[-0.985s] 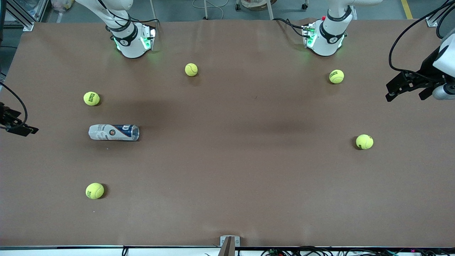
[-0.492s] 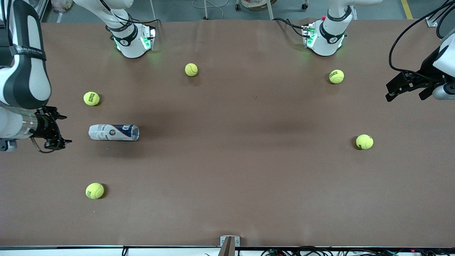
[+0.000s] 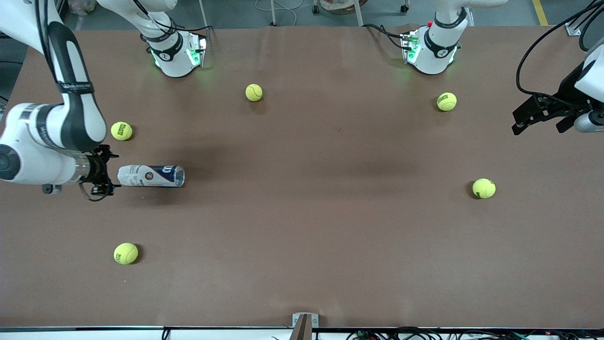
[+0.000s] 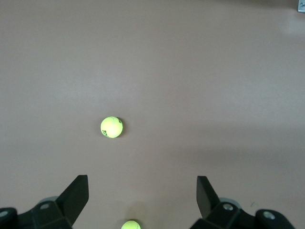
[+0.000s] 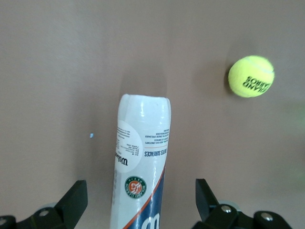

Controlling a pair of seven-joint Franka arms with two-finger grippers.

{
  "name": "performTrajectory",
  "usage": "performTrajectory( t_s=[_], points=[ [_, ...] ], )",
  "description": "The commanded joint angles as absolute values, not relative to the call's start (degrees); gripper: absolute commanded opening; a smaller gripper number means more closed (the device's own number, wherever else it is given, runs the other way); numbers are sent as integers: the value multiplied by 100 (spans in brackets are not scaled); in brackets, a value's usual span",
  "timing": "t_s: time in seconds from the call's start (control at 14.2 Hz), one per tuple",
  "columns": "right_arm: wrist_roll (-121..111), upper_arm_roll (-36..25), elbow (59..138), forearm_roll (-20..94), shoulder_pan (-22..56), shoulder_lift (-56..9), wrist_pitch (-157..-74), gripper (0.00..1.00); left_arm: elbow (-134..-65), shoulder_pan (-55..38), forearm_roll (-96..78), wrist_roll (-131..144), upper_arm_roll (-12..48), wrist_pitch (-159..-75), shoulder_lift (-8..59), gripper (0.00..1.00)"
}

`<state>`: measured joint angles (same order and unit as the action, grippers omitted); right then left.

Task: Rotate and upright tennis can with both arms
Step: 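Close the right gripper around the capped end of the can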

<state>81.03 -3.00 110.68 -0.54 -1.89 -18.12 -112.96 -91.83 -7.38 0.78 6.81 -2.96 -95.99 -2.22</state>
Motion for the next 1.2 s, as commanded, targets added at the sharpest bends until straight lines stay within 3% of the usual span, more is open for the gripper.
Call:
performTrajectory(
  t_s=[0.0, 0.35, 1.13],
  points=[
    [8507, -308, 11890, -123, -62, -1538, -11977, 99, -9123, -712, 26, 659, -272, -9501, -237, 100],
    [8745, -308, 12541, -123, 26, -1591, -12980, 99, -9123, -712, 26, 668, -272, -9501, -237, 100],
    [8780, -308, 12577, -114, 26, -2249, -13939, 99, -9114, -712, 26, 668, -272, -9387, -237, 100]
  ],
)
